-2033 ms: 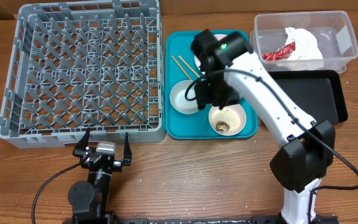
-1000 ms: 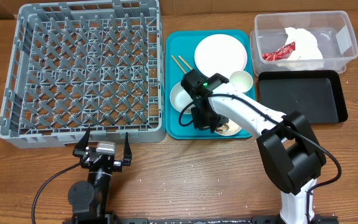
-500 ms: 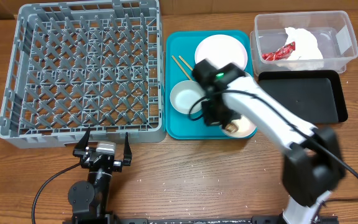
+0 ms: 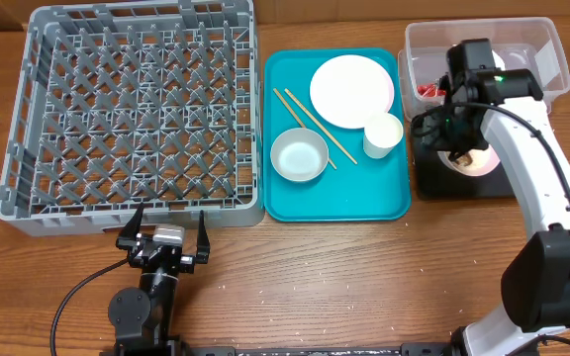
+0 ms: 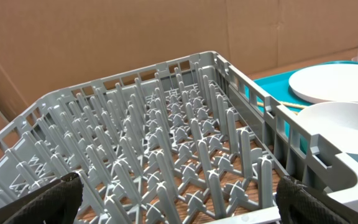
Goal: Sort waste into correct bins and load items into the dishwasher
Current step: 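Carry the bowl over the black tray and tip out the rice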
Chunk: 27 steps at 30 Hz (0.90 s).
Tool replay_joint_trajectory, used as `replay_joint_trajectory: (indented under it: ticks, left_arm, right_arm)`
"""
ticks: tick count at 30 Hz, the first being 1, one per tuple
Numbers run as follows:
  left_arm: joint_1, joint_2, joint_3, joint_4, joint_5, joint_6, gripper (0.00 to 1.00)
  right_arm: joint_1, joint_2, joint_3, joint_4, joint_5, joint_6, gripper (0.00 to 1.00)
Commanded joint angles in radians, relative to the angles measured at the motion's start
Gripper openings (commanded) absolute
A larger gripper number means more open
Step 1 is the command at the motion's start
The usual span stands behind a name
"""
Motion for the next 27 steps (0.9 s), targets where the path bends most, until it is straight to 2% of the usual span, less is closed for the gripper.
replay_joint_trajectory:
  ticks: [1, 4, 6, 12, 16, 20, 27]
  left_arm:
    - [-0.006, -0.008, -0.004, -0.002, -0.006, 0.015, 1.00]
    - [-0.006, -0.008, -0.004, -0.002, -0.006, 0.015, 1.00]
    - [-0.006, -0.008, -0.004, -0.002, -0.006, 0.015, 1.00]
    - [-0.006, -0.008, -0.004, -0.002, -0.006, 0.015, 1.00]
    - [-0.006, -0.008, -0.004, -0.002, -0.006, 0.015, 1.00]
    - [-0.006, -0.008, -0.004, -0.002, -0.006, 0.015, 1.00]
    - [-0.006, -0.008, -0.004, -0.002, -0.006, 0.015, 1.00]
  right_arm:
    - [-0.006, -0.009, -0.045, 0.047, -0.029, -0.061, 0.04]
    - [-0.014, -0.008, -0.066, 0.074, -0.053, -0.060, 0.04]
    - [-0.033, -0.008, -0.066, 0.104, -0.134, -0.062, 0.04]
    - [-0.190, -0.008, -0.066, 0.177, -0.544, -0.122, 0.04]
    - [-0.274, -0.008, -0.090, 0.183, -0.721, -0.193, 0.04]
    - [-0.362, -0.008, -0.183, 0.249, -0.916, -0.266, 0.04]
    - [-0.477, -0.006, -0.334, 0.408, -1.132, -0.296, 0.04]
